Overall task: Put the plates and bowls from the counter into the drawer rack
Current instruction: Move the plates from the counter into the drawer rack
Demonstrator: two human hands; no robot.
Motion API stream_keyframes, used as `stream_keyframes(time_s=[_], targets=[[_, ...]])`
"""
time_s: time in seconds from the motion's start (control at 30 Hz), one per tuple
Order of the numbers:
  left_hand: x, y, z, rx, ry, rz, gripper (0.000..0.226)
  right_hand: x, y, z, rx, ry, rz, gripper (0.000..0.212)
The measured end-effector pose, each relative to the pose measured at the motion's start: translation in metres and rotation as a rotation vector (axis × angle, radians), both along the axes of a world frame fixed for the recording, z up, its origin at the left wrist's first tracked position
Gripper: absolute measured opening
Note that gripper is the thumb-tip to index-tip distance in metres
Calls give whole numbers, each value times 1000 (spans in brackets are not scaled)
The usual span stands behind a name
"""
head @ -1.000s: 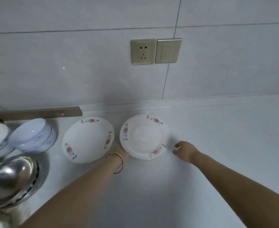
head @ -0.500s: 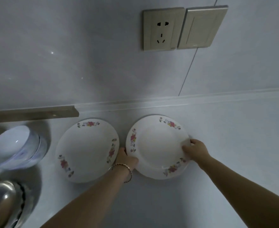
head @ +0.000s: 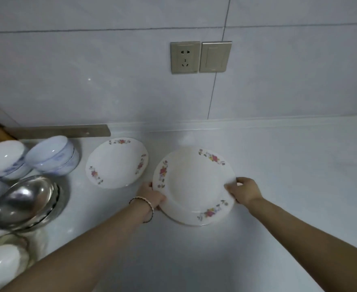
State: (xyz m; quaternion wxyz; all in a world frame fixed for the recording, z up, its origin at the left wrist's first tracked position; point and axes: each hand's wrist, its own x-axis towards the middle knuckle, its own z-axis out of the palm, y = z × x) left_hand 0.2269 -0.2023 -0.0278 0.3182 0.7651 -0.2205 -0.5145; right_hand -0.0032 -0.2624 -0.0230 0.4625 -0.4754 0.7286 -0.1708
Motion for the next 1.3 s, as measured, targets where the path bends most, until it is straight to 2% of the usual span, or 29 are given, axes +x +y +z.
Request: stream_keyframes(time_s=[0.07, 0.3, 0.57, 0.67, 0.8, 0.97, 1.07, 1.17, 1.3], targets=[[-12, 26, 11, -24, -18, 12, 47, -11, 25, 8, -20, -8, 13, 34], [-57, 159, 32, -65, -56, 68, 37, -50, 139, 18, -85, -36, 78, 29], [-63, 315, 24, 27, -44, 144, 30, -50, 275, 13, 17, 18, 220, 27], [-50, 360, 19, 41, -21, 181, 34, -32, 314, 10, 36, 23, 273, 28], [-16, 417, 13, 64, -21, 244, 29, 10, 364, 5, 49, 9, 322, 29], [58, 488, -9, 107, -36, 282, 35, 89, 423, -15, 88, -28, 349, 31], [115, 526, -20, 142, -80, 264, 33, 144, 461, -32, 128, -43, 334, 34], [167, 554, -32, 189, -139, 225, 44, 195, 493, -53, 165, -51, 308, 34], [221, 576, -49, 237, -160, 227, 45, 245, 521, -81, 202, -79, 275, 32]])
